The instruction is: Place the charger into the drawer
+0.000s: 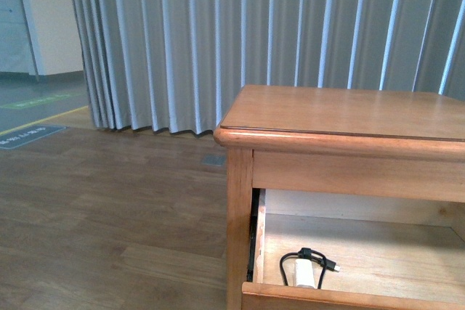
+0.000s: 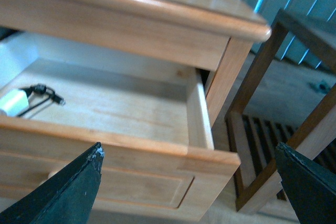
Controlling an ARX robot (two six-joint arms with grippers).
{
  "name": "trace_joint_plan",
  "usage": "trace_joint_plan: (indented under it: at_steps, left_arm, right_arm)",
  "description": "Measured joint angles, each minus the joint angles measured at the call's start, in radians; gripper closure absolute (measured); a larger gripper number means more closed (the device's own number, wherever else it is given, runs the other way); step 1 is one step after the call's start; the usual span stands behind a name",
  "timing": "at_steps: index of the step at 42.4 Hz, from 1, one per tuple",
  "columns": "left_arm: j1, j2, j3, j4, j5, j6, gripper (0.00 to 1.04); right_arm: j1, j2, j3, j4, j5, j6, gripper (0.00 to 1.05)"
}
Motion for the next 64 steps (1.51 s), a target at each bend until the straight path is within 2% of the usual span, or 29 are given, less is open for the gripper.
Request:
trace_joint_plan:
  at_steps: [2, 3, 14, 26, 35, 44, 64]
  left_arm:
    - [0.000, 0.000, 0.000, 0.000, 0.000, 0.000, 0.06]
    - [0.000, 0.000, 0.000, 0.000, 0.000, 0.002, 0.05]
    - [0.000, 0.000, 0.000, 0.000, 0.000, 0.002, 0.06]
    - [0.000, 0.000, 0.000, 0.000, 0.000, 0.002, 0.06]
    - [0.000, 0.000, 0.000, 0.000, 0.000, 0.003, 0.06]
    - [0.000, 0.000, 0.000, 0.000, 0.000, 0.003, 0.06]
    - [0.000, 0.000, 0.000, 0.000, 0.000, 0.003, 0.06]
  right_arm:
    - [0.000, 0.087, 0.001, 0.037, -0.002, -0.004, 0.08]
    - [0.000, 0.121, 0.002, 0.043, -0.009, -0.006, 0.08]
    - [0.036, 0.456, 0.040, 0.153, -0.036, -0.010, 0.08]
    - [0.150, 0.866, 0.148, 0.410, 0.029, 0.002, 0.08]
    - [0.235, 1.112, 0.245, 0.539, 0.078, 0.010, 0.08]
    - [0.274, 1.348, 0.412, 0.652, 0.105, 0.014, 0.08]
    - [0.279, 1.667, 0.822, 0.667, 0.130, -0.007, 0.08]
